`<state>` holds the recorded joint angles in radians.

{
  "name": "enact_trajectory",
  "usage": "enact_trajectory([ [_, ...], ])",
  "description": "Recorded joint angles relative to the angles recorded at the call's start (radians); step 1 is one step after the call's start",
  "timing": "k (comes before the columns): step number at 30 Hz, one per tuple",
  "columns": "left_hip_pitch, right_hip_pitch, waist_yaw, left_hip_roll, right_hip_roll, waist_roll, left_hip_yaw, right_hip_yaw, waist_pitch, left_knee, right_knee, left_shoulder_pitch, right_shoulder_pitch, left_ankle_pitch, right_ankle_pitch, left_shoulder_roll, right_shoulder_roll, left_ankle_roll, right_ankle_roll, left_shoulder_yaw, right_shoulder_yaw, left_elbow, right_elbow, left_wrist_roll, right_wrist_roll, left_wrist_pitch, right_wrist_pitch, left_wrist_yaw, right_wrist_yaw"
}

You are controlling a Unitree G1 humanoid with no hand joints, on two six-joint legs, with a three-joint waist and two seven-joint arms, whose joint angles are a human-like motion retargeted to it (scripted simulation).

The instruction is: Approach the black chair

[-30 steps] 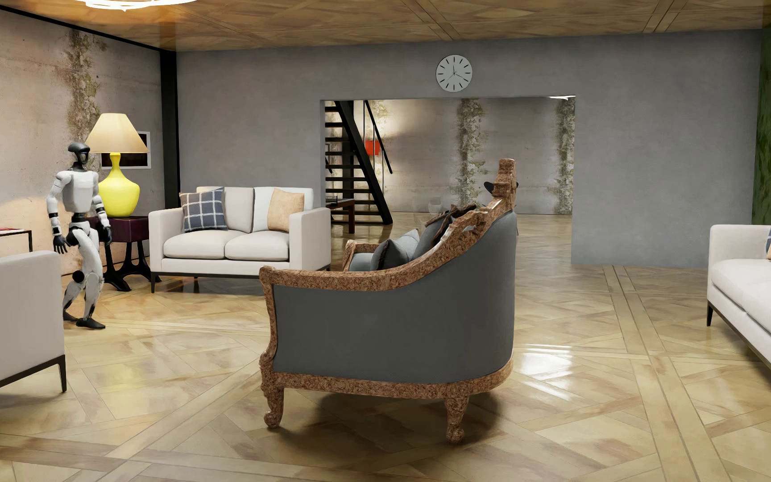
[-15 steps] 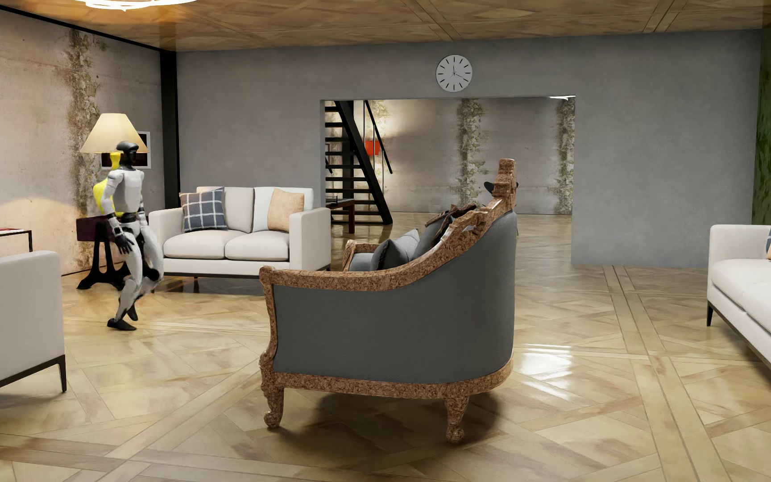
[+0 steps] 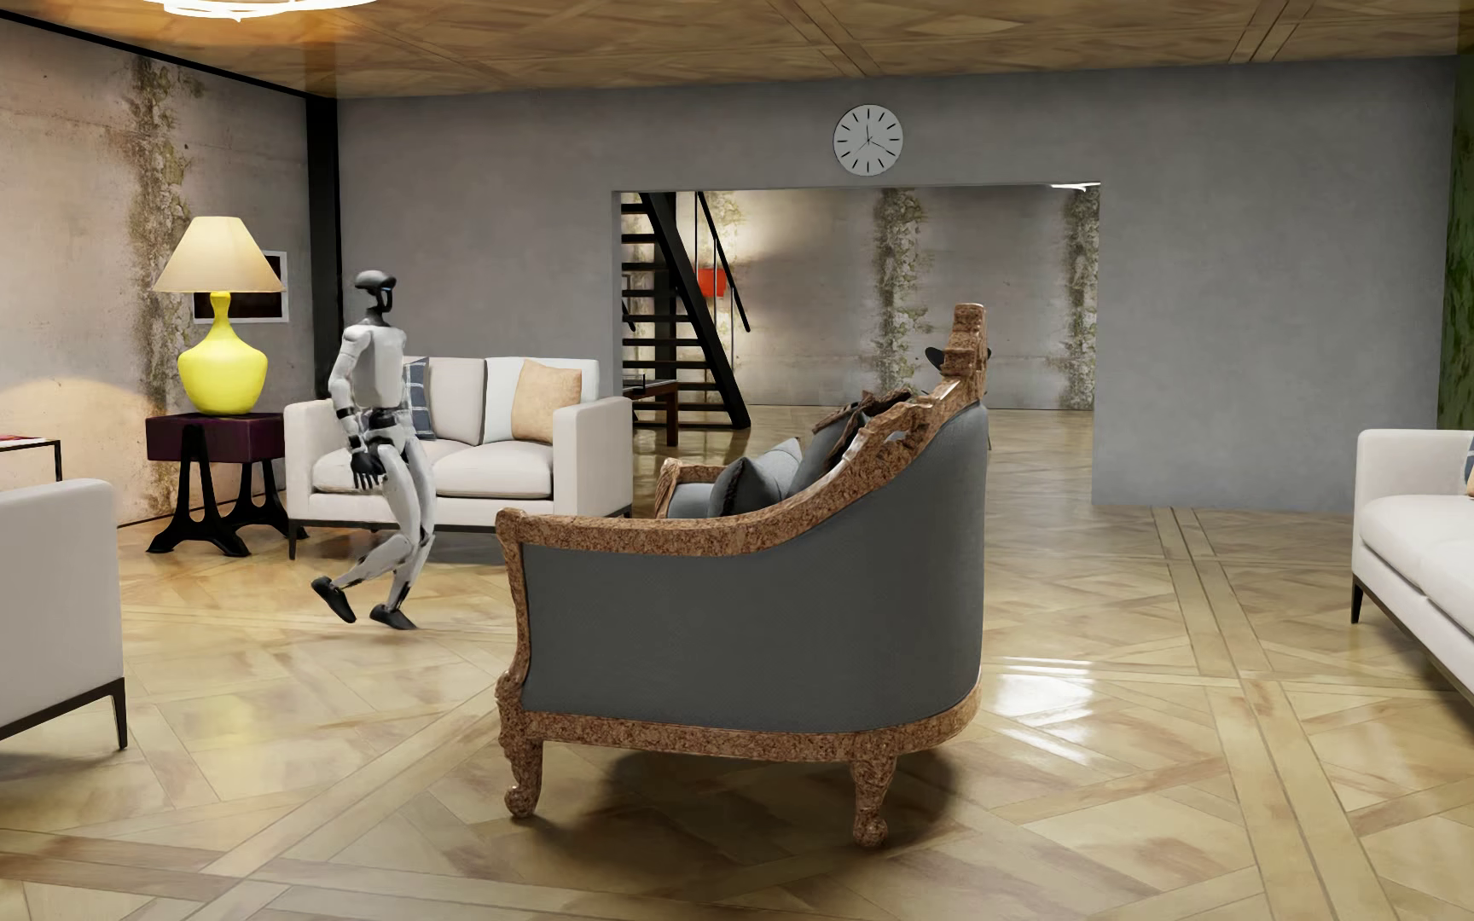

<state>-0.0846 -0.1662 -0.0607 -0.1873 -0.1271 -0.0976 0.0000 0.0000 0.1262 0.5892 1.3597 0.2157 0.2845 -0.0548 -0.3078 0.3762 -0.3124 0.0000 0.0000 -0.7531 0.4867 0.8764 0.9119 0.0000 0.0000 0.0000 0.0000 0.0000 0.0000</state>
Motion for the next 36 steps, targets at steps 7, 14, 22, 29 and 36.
enact_trajectory([
  [7, 0.425, -0.259, -0.200, 0.081, -0.018, 0.074, 0.000, 0.000, -0.051, -0.145, -0.855, -0.199, 0.064, -0.342, 0.247, 0.065, -0.041, 0.000, 0.000, 0.147, 0.036, -0.133, 0.062, 0.000, 0.000, 0.000, 0.000, 0.000, 0.000],
  [14, -0.044, 0.018, -0.108, 0.166, 0.124, 0.098, 0.000, 0.000, -0.008, 0.847, -0.666, -0.058, 0.012, 0.139, 0.135, -0.031, -0.026, 0.000, 0.000, 0.126, 0.016, -0.034, 0.032, 0.000, 0.000, 0.000, 0.000, 0.000, 0.000],
  [22, -0.324, 0.466, 0.142, 0.118, 0.131, 0.066, 0.000, 0.000, -0.055, -0.094, -0.822, 0.118, -0.060, -0.174, -0.085, -0.008, -0.081, 0.000, 0.000, 0.005, -0.142, 0.081, -0.185, 0.000, 0.000, 0.000, 0.000, 0.000, 0.000],
  [29, -0.060, -0.002, -0.007, -0.046, -0.004, 0.037, 0.000, 0.000, 0.014, -0.002, -0.209, 0.086, 0.032, 0.115, 0.107, 0.023, -0.037, 0.000, 0.000, 0.068, -0.099, 0.027, 0.000, 0.000, 0.000, 0.000, 0.000, 0.000, 0.000],
  [36, 0.194, -0.102, -0.181, -0.007, -0.036, 0.134, 0.000, 0.000, -0.020, 0.108, -0.691, -0.014, 0.168, -0.199, 0.445, 0.070, -0.058, 0.000, 0.000, 0.236, -0.107, -0.162, 0.020, 0.000, 0.000, 0.000, 0.000, 0.000, 0.000],
])
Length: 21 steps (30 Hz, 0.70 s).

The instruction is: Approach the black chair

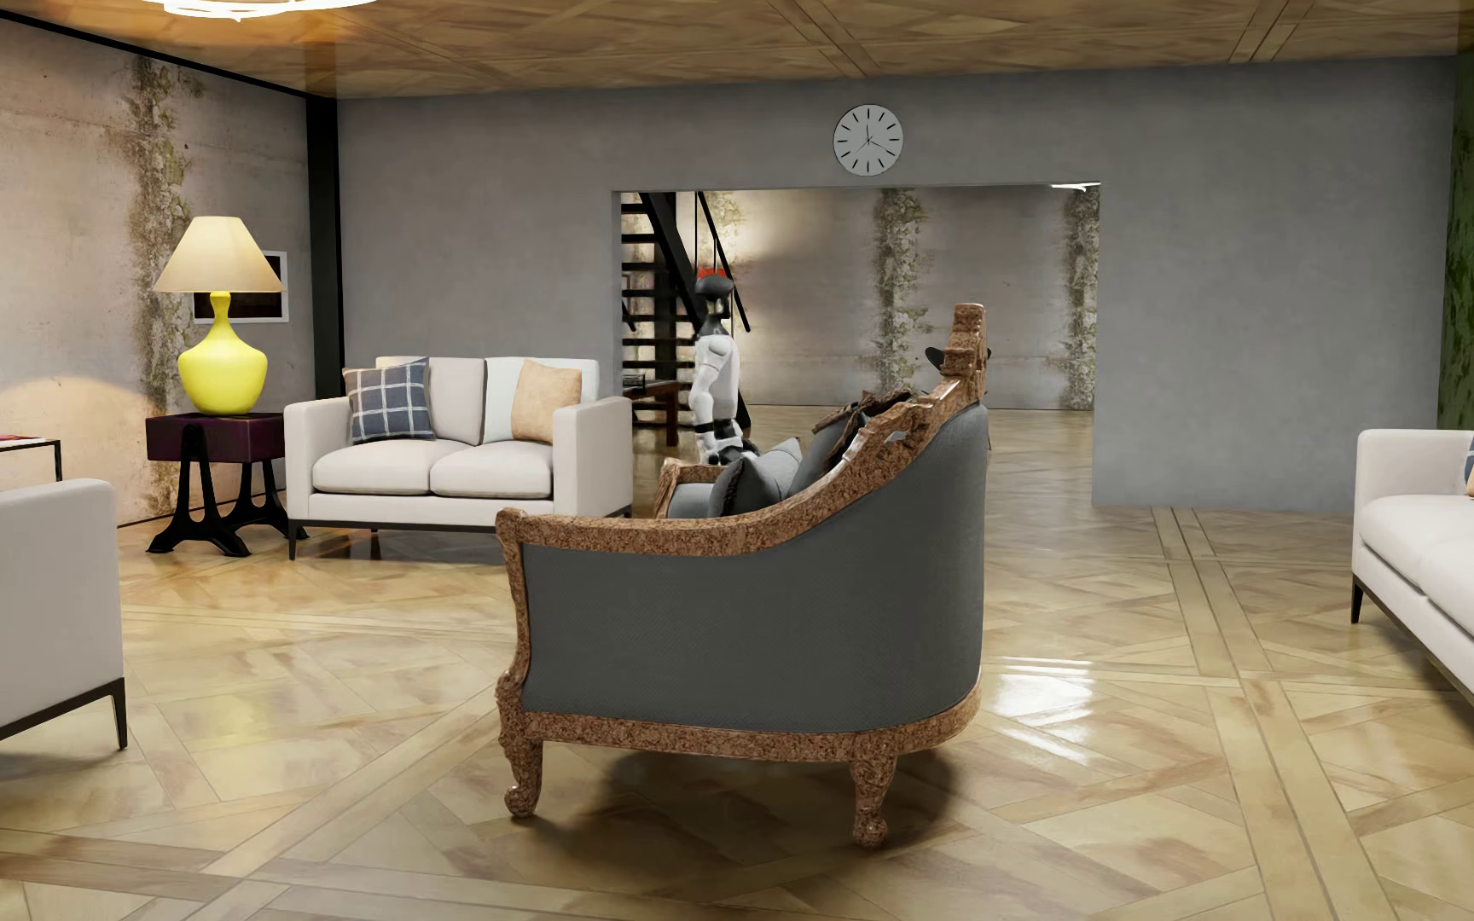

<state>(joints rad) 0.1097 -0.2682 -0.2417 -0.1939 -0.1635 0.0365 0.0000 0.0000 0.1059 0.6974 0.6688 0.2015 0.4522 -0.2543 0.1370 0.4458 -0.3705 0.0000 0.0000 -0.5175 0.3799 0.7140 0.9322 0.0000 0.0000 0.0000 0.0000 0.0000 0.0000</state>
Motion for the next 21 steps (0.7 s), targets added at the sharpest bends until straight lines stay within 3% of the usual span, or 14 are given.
enact_trajectory([
  [1, -0.051, 0.031, -0.025, 0.018, -0.004, 0.020, 0.000, 0.000, 0.006, 0.113, 0.039, -0.012, -0.025, 0.125, -0.106, -0.036, -0.001, 0.000, 0.000, 0.039, 0.011, 0.024, 0.024, 0.000, 0.000, 0.000, 0.000, 0.000, 0.000],
  [3, -0.159, 0.113, 0.009, 0.058, -0.037, 0.056, 0.000, 0.000, 0.028, 0.213, 0.022, -0.044, -0.091, 0.392, -0.203, -0.072, -0.036, 0.000, 0.000, -0.050, 0.014, 0.032, 0.049, 0.000, 0.000, 0.000, 0.000, 0.000, 0.000],
  [4, -0.233, 0.152, 0.042, 0.077, -0.067, 0.060, 0.000, 0.000, 0.025, 0.234, 0.002, -0.030, -0.101, 0.423, -0.230, -0.079, -0.042, 0.000, 0.000, -0.064, -0.027, 0.011, 0.030, 0.000, 0.000, 0.000, 0.000, 0.000, 0.000],
  [8, -0.474, 0.346, 0.160, 0.168, -0.123, 0.023, 0.000, 0.000, 0.005, 0.115, -0.042, 0.062, -0.105, 0.353, -0.357, -0.095, -0.042, 0.000, 0.000, -0.162, -0.050, 0.093, -0.093, 0.000, 0.000, 0.000, 0.000, 0.000, 0.000],
  [10, -0.569, 0.454, 0.215, 0.196, -0.102, 0.000, 0.000, 0.000, -0.008, -0.034, -0.081, 0.119, -0.120, 0.307, -0.401, -0.084, -0.032, 0.000, 0.000, -0.168, -0.043, 0.138, -0.146, 0.000, 0.000, 0.000, 0.000, 0.000, 0.000],
  [12, -0.643, 0.535, 0.274, 0.221, -0.062, -0.012, 0.000, 0.000, -0.015, -0.130, -0.110, 0.167, -0.155, 0.162, -0.451, -0.065, -0.039, 0.000, 0.000, -0.211, -0.044, 0.196, -0.185, 0.000, 0.000, 0.000, 0.000, 0.000, 0.000],
  [13, -0.675, 0.556, 0.321, 0.242, -0.060, -0.024, 0.000, 0.000, -0.008, -0.137, -0.103, 0.186, -0.187, 0.164, -0.476, -0.055, -0.045, 0.000, 0.000, -0.241, -0.016, 0.227, -0.200, 0.000, 0.000, 0.000, 0.000, 0.000, 0.000],
  [15, -0.768, 0.618, 0.398, 0.247, -0.086, -0.062, 0.000, 0.000, 0.017, -0.003, -0.082, 0.220, -0.232, 0.450, -0.446, -0.045, -0.060, 0.000, 0.000, -0.265, -0.007, 0.283, -0.217, 0.000, 0.000, 0.000, 0.000, 0.000, 0.000],
  [16, -0.787, 0.643, 0.415, 0.221, -0.100, -0.084, 0.000, 0.000, 0.022, 0.059, -0.068, 0.211, -0.228, 0.484, -0.372, -0.048, -0.059, 0.000, 0.000, -0.294, -0.031, 0.324, -0.215, 0.000, 0.000, 0.000, 0.000, 0.000, 0.000],
  [17, -0.760, 0.619, 0.429, 0.188, -0.124, -0.100, 0.000, 0.000, 0.009, 0.078, 0.002, 0.210, -0.210, 0.435, -0.266, -0.047, -0.057, 0.000, 0.000, -0.324, -0.044, 0.339, -0.200, 0.000, 0.000, 0.000, 0.000, 0.000, 0.000],
  [18, -0.724, 0.543, 0.415, 0.163, -0.117, -0.104, 0.000, 0.000, -0.009, 0.092, 0.095, 0.223, -0.195, 0.367, -0.168, -0.052, -0.054, 0.000, 0.000, -0.309, -0.031, 0.337, -0.173, 0.000, 0.000, 0.000, 0.000, 0.000, 0.000],
  [19, -0.676, 0.455, 0.359, 0.132, -0.093, -0.109, 0.000, 0.000, -0.016, 0.091, 0.236, 0.235, -0.189, 0.300, -0.158, -0.053, -0.049, 0.000, 0.000, -0.278, -0.022, 0.307, -0.147, 0.000, 0.000, 0.000, 0.000, 0.000, 0.000],
  [21, -0.481, 0.297, 0.234, 0.037, -0.058, -0.125, 0.000, 0.000, 0.025, 0.009, 0.528, 0.182, -0.155, 0.221, -0.259, -0.049, -0.041, 0.000, 0.000, -0.305, 0.004, 0.255, -0.131, 0.000, 0.000, 0.000, 0.000, 0.000, 0.000],
])
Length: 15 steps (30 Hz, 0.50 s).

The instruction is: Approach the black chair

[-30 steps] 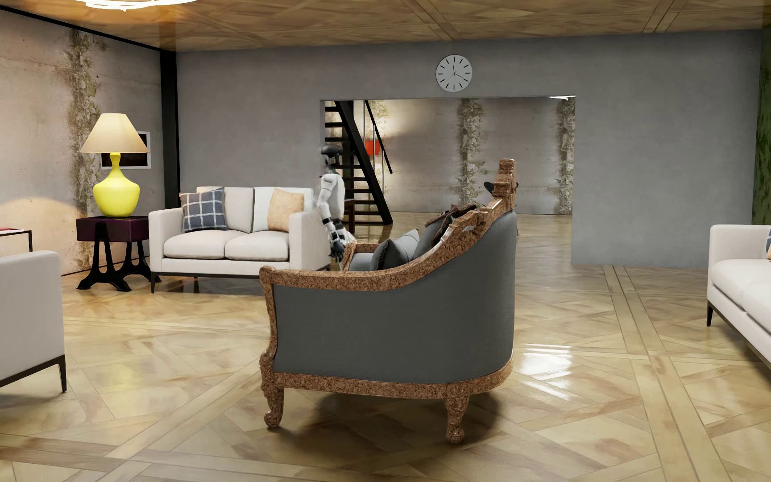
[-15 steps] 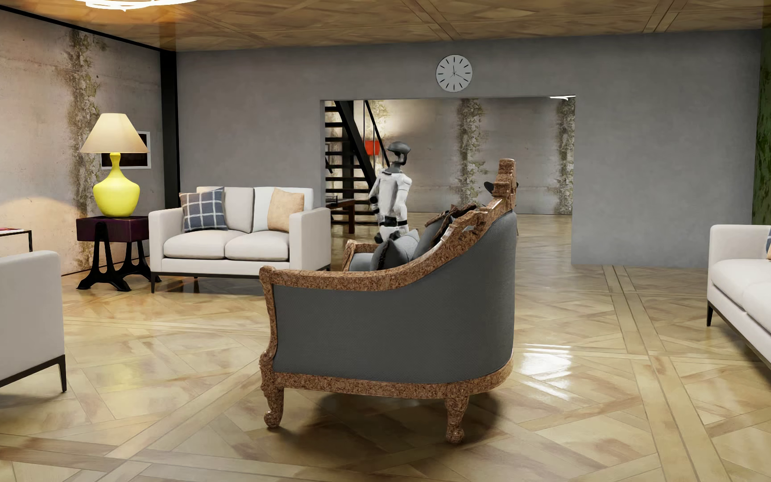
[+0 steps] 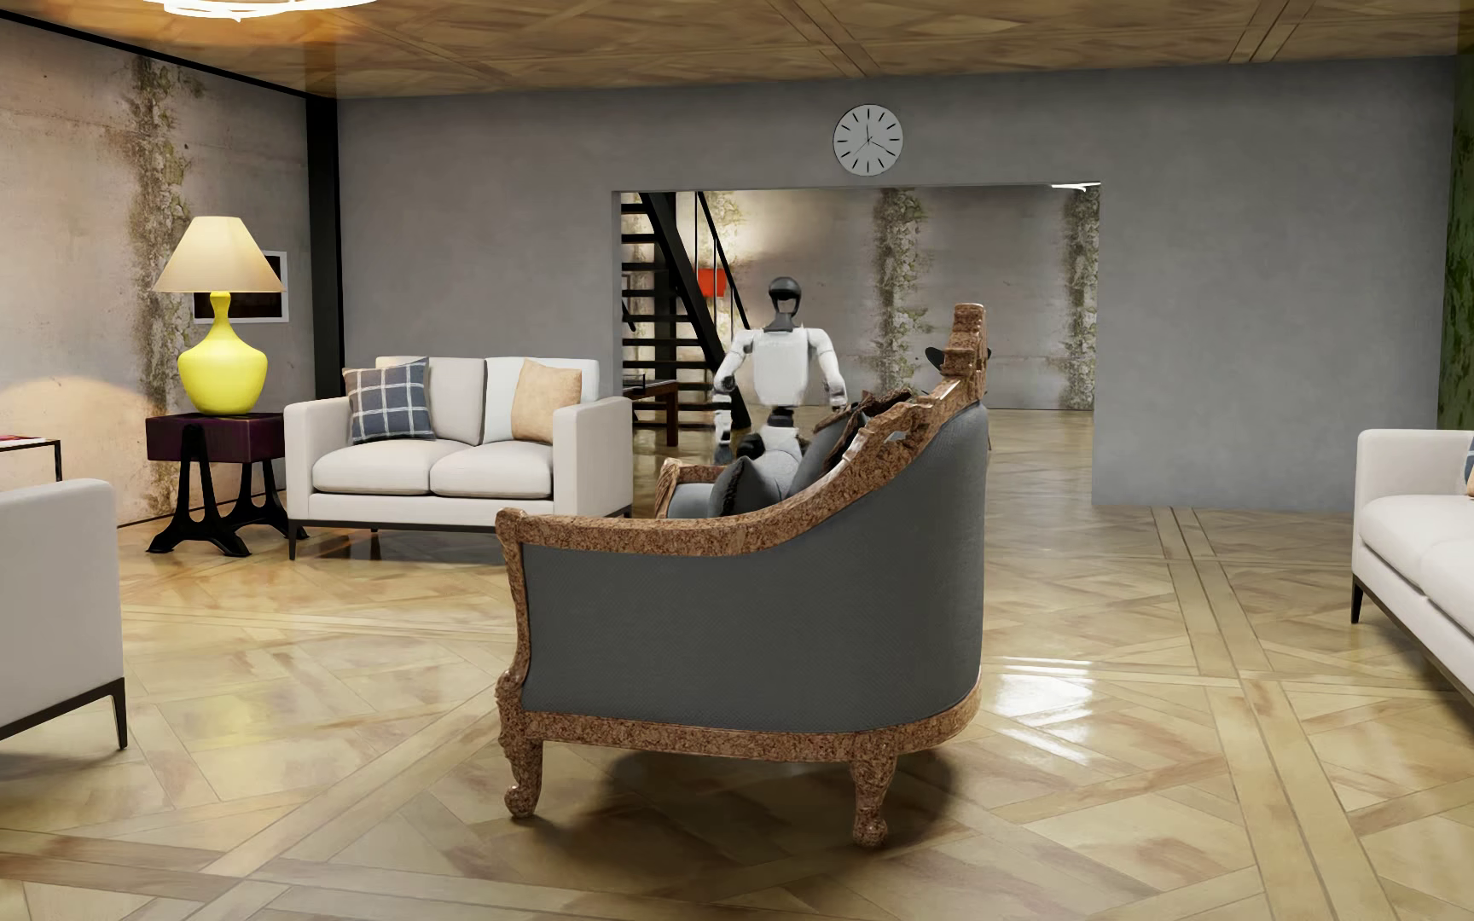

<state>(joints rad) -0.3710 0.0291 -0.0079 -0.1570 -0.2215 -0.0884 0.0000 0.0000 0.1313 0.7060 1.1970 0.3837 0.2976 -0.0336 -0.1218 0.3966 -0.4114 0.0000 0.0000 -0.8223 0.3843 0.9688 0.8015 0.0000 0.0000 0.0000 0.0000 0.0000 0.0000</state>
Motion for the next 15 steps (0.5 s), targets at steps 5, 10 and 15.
enact_trajectory([
  [5, 0.488, -0.448, -0.258, -0.019, 0.110, 0.017, 0.000, 0.000, 0.006, -0.245, -0.213, -0.182, 0.132, -0.278, -0.130, 0.028, 0.004, 0.000, 0.000, 0.264, 0.115, -0.271, 0.071, 0.000, 0.000, 0.000, 0.000, 0.000, 0.000],
  [10, 0.769, -0.572, -0.411, 0.090, 0.085, 0.014, 0.000, 0.000, -0.055, -0.275, -0.675, -0.338, 0.230, -0.367, -0.077, 0.060, 0.007, 0.000, 0.000, 0.444, 0.129, -0.460, 0.102, 0.000, 0.000, 0.000, 0.000, 0.000, 0.000],
  [15, 0.474, -0.432, -0.279, 0.197, 0.227, 0.079, 0.000, 0.000, -0.028, 0.572, -0.358, -0.261, 0.146, 0.117, -0.115, 0.011, 0.047, 0.000, 0.000, 0.338, 0.127, -0.295, 0.141, 0.000, 0.000, 0.000, 0.000, 0.000, 0.000],
])
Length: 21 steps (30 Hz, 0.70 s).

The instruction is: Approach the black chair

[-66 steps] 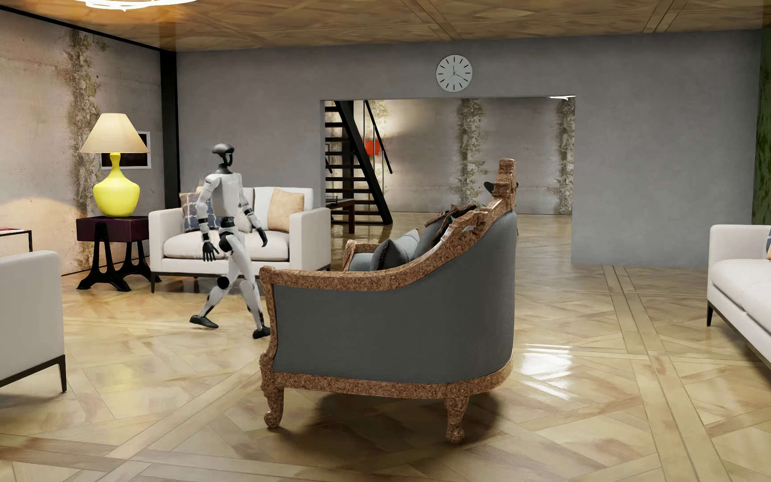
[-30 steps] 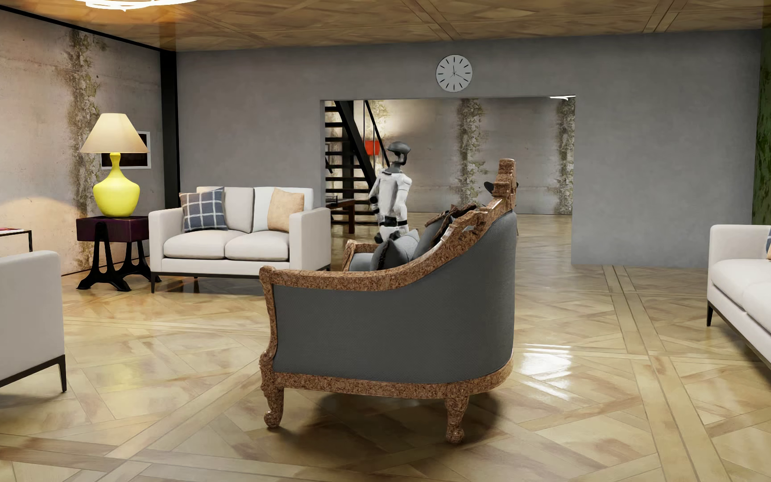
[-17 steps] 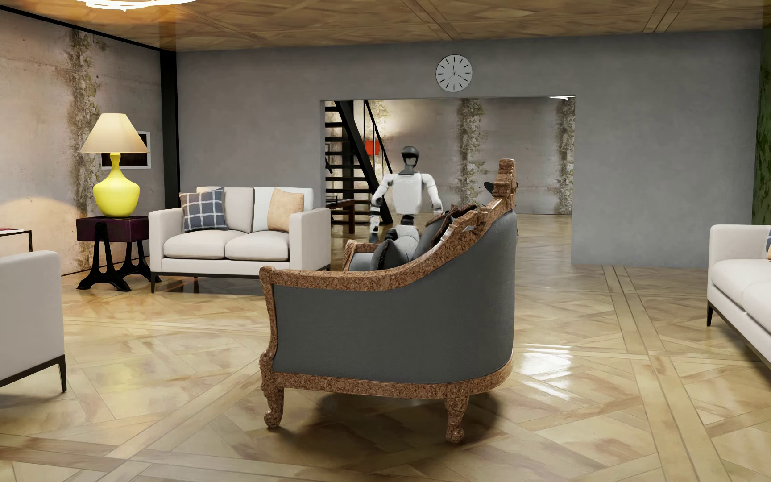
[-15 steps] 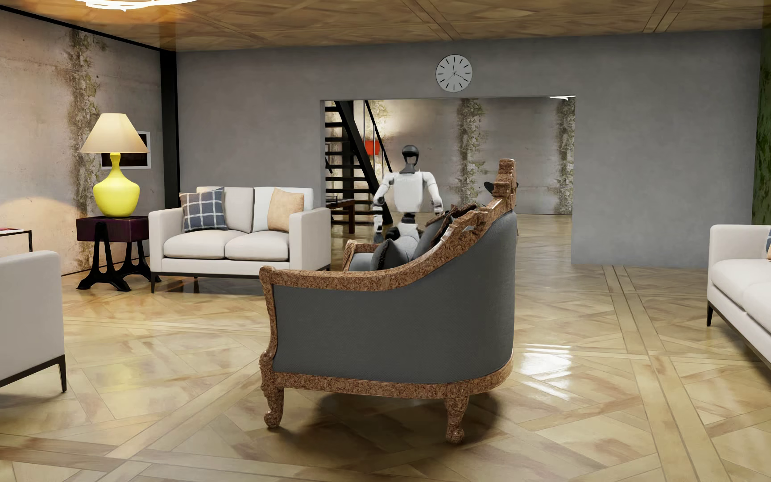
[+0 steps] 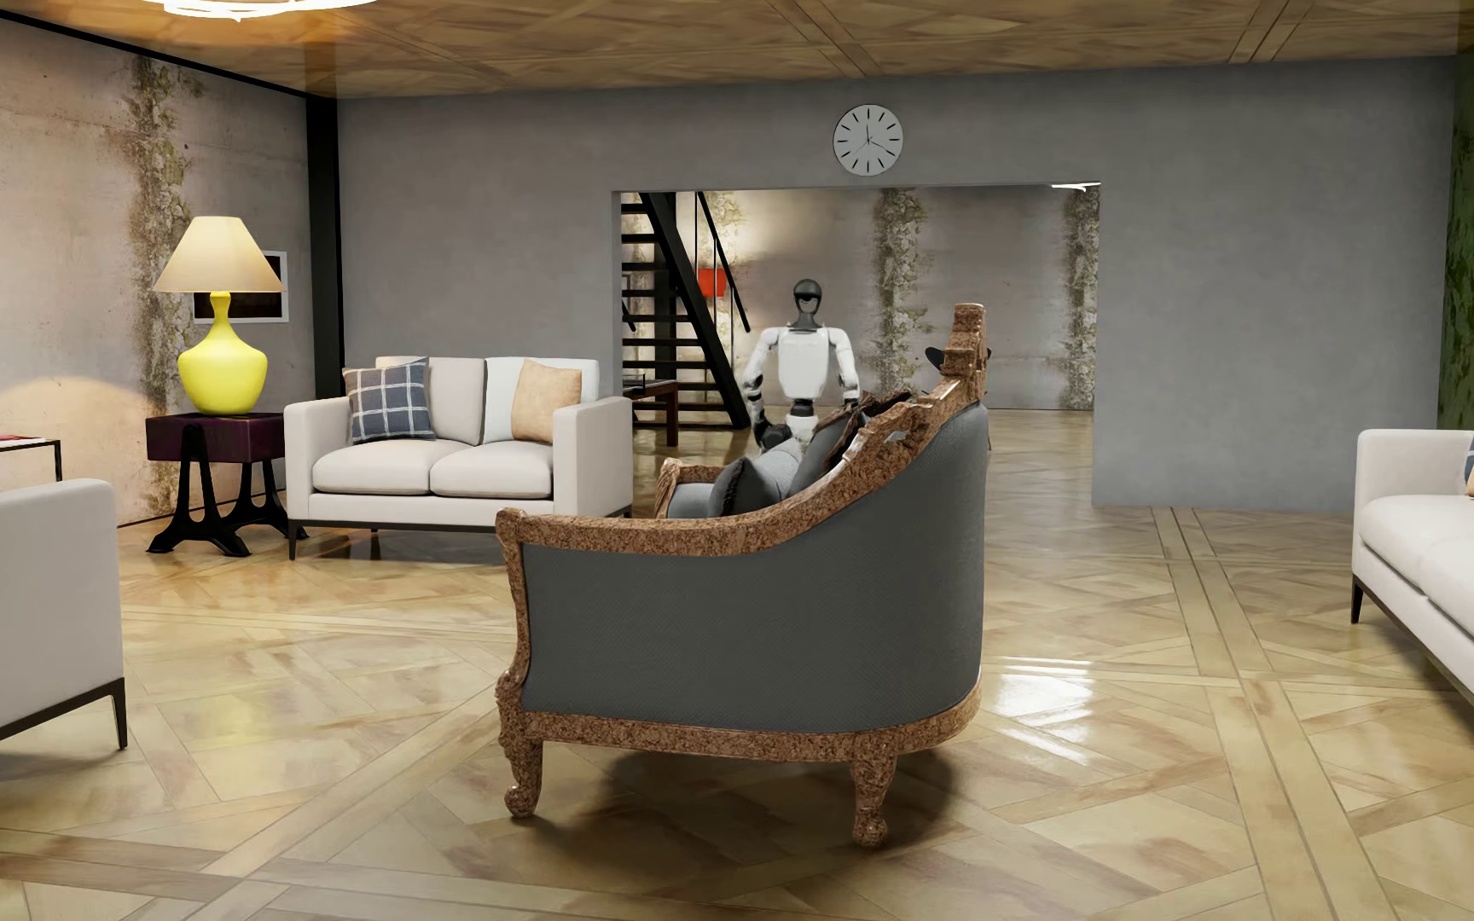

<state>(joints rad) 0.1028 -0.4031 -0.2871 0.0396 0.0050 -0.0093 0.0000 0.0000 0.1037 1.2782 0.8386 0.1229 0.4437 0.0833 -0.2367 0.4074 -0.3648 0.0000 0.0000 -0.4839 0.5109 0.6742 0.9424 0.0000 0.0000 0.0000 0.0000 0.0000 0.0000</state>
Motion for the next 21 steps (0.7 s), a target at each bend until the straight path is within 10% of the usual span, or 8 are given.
enact_trajectory([
  [3, -0.294, 0.286, 0.223, -0.088, 0.019, -0.076, 0.000, 0.000, 0.013, 0.075, -0.175, 0.142, -0.084, 0.007, 0.008, -0.007, 0.026, 0.000, 0.000, -0.048, -0.061, 0.086, -0.190, 0.000, 0.000, 0.000, 0.000, 0.000, 0.000],
  [6, -0.465, 0.551, 0.349, -0.118, -0.008, -0.091, 0.000, 0.000, 0.011, -0.516, -0.321, 0.236, -0.170, 0.214, -0.025, -0.020, 0.020, 0.000, 0.000, -0.244, -0.145, 0.274, -0.401, 0.000, 0.000, 0.000, 0.000, 0.000, 0.000],
  [9, -0.540, 0.698, 0.445, -0.078, -0.043, -0.065, 0.000, 0.000, -0.013, -0.796, -0.330, 0.326, -0.260, -0.430, -0.136, -0.027, -0.012, 0.000, 0.000, -0.319, -0.213, 0.317, -0.518, 0.000, 0.000, 0.000, 0.000, 0.000, 0.000],
  [11, -0.584, 0.775, 0.501, -0.100, -0.089, -0.076, 0.000, 0.000, -0.003, -0.781, -0.281, 0.359, -0.268, -0.255, -0.087, -0.029, -0.004, 0.000, 0.000, -0.358, -0.252, 0.344, -0.488, 0.000, 0.000, 0.000, 0.000, 0.000, 0.000],
  [13, -0.625, 0.728, 0.477, -0.177, -0.154, -0.125, 0.000, 0.000, -0.028, -0.654, -0.058, 0.352, -0.231, 0.138, 0.237, -0.034, 0.034, 0.000, 0.000, -0.397, -0.249, 0.375, -0.364, 0.000, 0.000, 0.000, 0.000, 0.000, 0.000],
  [14, -0.571, 0.683, 0.452, -0.208, -0.169, -0.130, 0.000, 0.000, -0.015, -0.598, 0.112, 0.334, -0.208, 0.136, 0.404, -0.030, 0.053, 0.000, 0.000, -0.390, -0.221, 0.373, -0.266, 0.000, 0.000, 0.000, 0.000, 0.000, 0.000],
  [17, -0.320, 0.379, 0.303, -0.256, -0.168, -0.098, 0.000, 0.000, 0.018, -0.641, 0.574, 0.228, -0.180, 0.006, 0.079, -0.030, 0.052, 0.000, 0.000, -0.309, -0.072, 0.260, -0.034, 0.000, 0.000, 0.000, 0.000, 0.000, 0.000],
  [21, 0.014, 0.137, 0.079, -0.187, -0.140, -0.037, 0.000, 0.000, 0.000, -0.787, 0.171, 0.059, -0.018, -0.244, 0.015, 0.007, 0.023, 0.000, 0.000, -0.121, -0.010, 0.032, 0.051, 0.000, 0.000, 0.000, 0.000, 0.000, 0.000],
])
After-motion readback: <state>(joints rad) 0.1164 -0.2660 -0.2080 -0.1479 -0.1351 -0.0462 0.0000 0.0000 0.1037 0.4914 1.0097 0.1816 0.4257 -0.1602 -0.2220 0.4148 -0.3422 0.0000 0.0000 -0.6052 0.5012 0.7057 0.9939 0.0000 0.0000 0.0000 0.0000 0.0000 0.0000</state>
